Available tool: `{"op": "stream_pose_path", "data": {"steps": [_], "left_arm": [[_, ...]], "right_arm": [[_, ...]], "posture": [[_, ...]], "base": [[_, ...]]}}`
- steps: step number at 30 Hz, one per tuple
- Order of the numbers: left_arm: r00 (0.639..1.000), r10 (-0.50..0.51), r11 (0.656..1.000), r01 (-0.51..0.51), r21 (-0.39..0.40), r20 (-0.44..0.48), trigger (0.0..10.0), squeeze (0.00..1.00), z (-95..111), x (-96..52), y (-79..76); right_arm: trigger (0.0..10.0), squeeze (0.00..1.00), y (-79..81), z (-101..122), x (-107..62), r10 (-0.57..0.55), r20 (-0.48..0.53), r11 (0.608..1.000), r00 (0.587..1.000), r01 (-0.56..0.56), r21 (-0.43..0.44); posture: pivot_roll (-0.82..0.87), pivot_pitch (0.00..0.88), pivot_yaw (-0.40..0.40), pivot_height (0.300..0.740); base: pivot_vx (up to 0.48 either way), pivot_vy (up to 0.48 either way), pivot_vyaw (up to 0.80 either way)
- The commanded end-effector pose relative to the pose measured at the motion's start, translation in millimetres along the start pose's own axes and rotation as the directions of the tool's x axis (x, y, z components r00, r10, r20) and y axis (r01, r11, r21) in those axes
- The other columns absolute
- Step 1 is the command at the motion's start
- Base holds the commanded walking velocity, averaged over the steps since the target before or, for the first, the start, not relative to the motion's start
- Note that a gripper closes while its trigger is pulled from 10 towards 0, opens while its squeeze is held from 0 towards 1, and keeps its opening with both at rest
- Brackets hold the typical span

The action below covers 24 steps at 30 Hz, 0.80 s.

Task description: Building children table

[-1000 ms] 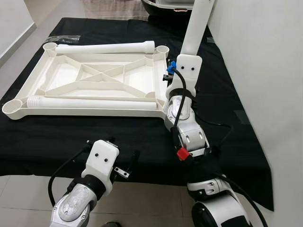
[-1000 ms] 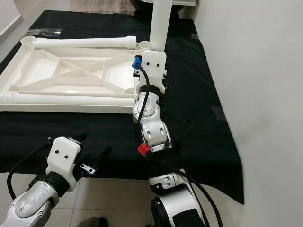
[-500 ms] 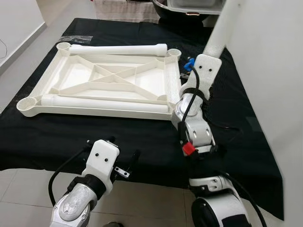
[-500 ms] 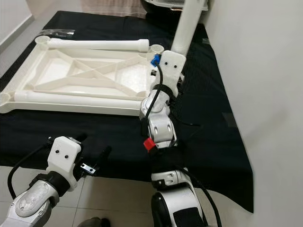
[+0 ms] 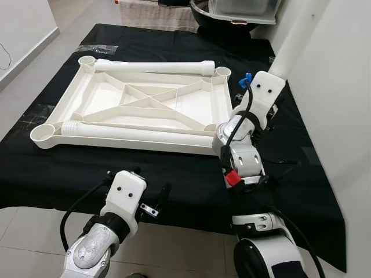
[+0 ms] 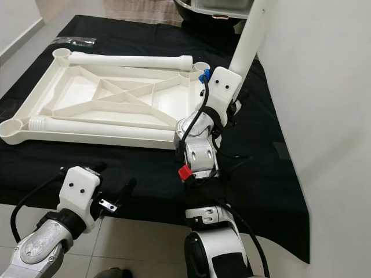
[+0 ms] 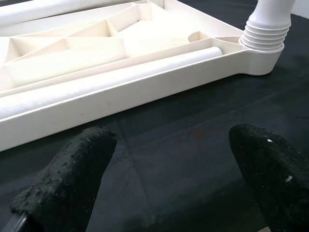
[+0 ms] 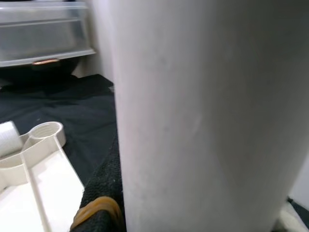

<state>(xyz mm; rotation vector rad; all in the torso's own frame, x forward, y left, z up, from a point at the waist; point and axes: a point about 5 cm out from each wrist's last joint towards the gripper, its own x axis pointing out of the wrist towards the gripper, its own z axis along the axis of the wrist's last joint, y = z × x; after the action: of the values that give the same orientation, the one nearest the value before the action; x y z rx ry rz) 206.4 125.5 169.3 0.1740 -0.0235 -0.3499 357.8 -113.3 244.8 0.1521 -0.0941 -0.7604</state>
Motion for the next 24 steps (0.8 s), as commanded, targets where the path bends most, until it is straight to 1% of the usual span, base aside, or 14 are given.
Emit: {"op": "stream_pose_path", "data": {"steps": [1, 6, 12, 13, 14, 15, 16, 18, 19, 20, 21, 22, 23, 24], "left_arm": [[1.0, -0.006, 1.0, 0.006, 0.006, -0.009, 10.0, 0.0, -2.4, -0.3, -1.5], [1.0, -0.009, 1.0, 0.009, 0.005, -0.008, 10.0, 0.0, -2.9, -0.6, -2.4], [1.0, -0.011, 1.0, 0.011, 0.005, -0.006, 10.0, 0.0, -2.5, -0.3, -3.0], [1.0, -0.021, 1.0, 0.021, 0.004, -0.008, 10.0, 0.0, -3.4, -0.3, -5.2], [1.0, -0.027, 1.0, 0.027, 0.002, -0.009, 10.0, 0.0, -4.3, -0.3, -6.6], [0.999, -0.033, 0.999, 0.033, 0.002, -0.011, 10.0, 0.0, -5.0, -0.1, -8.2], [0.999, -0.033, 0.999, 0.033, 0.002, -0.011, 10.0, 0.0, -5.0, -0.1, -8.2], [0.999, -0.032, 0.999, 0.032, 0.001, -0.011, 10.0, 0.0, -5.5, -0.1, -8.1], [0.999, -0.032, 0.999, 0.032, 0.001, -0.011, 10.0, 0.0, -5.5, -0.1, -8.1], [0.999, -0.034, 0.999, 0.034, 0.002, -0.011, 10.0, 0.0, -5.7, -0.2, -8.3], [0.999, -0.034, 0.999, 0.034, 0.002, -0.011, 10.0, 0.0, -5.7, -0.2, -8.3], [0.999, -0.035, 0.999, 0.035, 0.001, -0.01, 10.0, 0.0, -6.0, -0.2, -8.6], [0.999, -0.035, 0.999, 0.035, 0.001, -0.01, 10.0, 0.0, -6.0, -0.2, -8.6], [0.999, -0.037, 0.999, 0.037, 0.001, -0.011, 10.0, 0.0, -6.6, -0.2, -9.3]], "right_arm": [[10.0, 0.0, -7.7, -65.0, -13.5, -0.066, -0.311, 0.995, 0.948, 0.038, -0.097], [10.0, 0.0, -4.3, -62.9, -14.1, -0.032, -0.305, 0.997, 0.952, 0.01, -0.074], [10.0, 0.0, -4.7, -62.3, -13.7, -0.041, -0.301, 0.997, 0.953, 0.019, -0.075], [10.0, 0.0, 3.2, -48.2, -13.2, 0.074, -0.226, 0.997, 0.971, -0.076, -0.004], [10.0, 0.0, 11.7, -32.5, -14.1, 0.203, -0.16, 0.978, 0.966, -0.192, 0.085], [10.0, 0.0, 19.9, -6.5, -14.9, 0.348, -0.031, 0.928, 0.937, -0.34, 0.154], [10.0, 0.0, 19.9, -6.5, -14.9, 0.348, -0.031, 0.928, 0.937, -0.34, 0.154], [10.0, 0.0, 19.5, 12.6, -9.4, 0.369, 0.042, 0.917, 0.928, -0.371, 0.148], [10.0, 0.0, 19.5, 12.6, -9.4, 0.369, 0.042, 0.917, 0.928, -0.371, 0.148], [10.0, 0.0, 19.1, 20.6, -6.4, 0.374, 0.074, 0.914, 0.924, -0.381, 0.141], [10.0, 0.0, 19.1, 20.6, -6.4, 0.374, 0.074, 0.914, 0.924, -0.381, 0.141], [10.0, 0.0, 18.2, 29.3, -2.4, 0.374, 0.105, 0.912, 0.922, -0.386, 0.14], [10.0, 0.0, 18.2, 29.3, -2.4, 0.374, 0.105, 0.912, 0.922, -0.386, 0.14], [10.0, 0.0, 16.9, 37.9, 2.0, 0.368, 0.133, 0.913, 0.92, -0.385, 0.136]], "posture": [[0.13, 0.185, -0.085, 0.74], [0.13, 0.182, -0.085, 0.74], [0.13, 0.181, -0.083, 0.74], [0.13, 0.175, -0.084, 0.74], [0.13, 0.173, -0.082, 0.74], [0.13, 0.17, -0.084, 0.74], [0.13, 0.17, -0.084, 0.74], [0.13, 0.166, -0.084, 0.74], [0.13, 0.166, -0.084, 0.74], [0.12, 0.162, -0.083, 0.74], [0.12, 0.162, -0.083, 0.74], [0.12, 0.159, -0.085, 0.74], [0.12, 0.159, -0.085, 0.74], [0.12, 0.159, -0.082, 0.74]], "base": [[0.0, 0.0, 0.0], [0.0, 0.0, 0.0], [0.0, 0.0, 0.0], [0.0, 0.0, 0.0], [0.0, 0.0, 0.0], [0.0, 0.0, 0.0], [0.0, 0.0, 0.0], [0.0, 0.0, 0.0], [0.0, 0.0, 0.0], [0.0, 0.0, 0.0], [0.0, 0.0, 0.0], [0.0, 0.0, 0.0], [0.0, 0.0, 0.0], [0.0, 0.0, 0.0]]}}
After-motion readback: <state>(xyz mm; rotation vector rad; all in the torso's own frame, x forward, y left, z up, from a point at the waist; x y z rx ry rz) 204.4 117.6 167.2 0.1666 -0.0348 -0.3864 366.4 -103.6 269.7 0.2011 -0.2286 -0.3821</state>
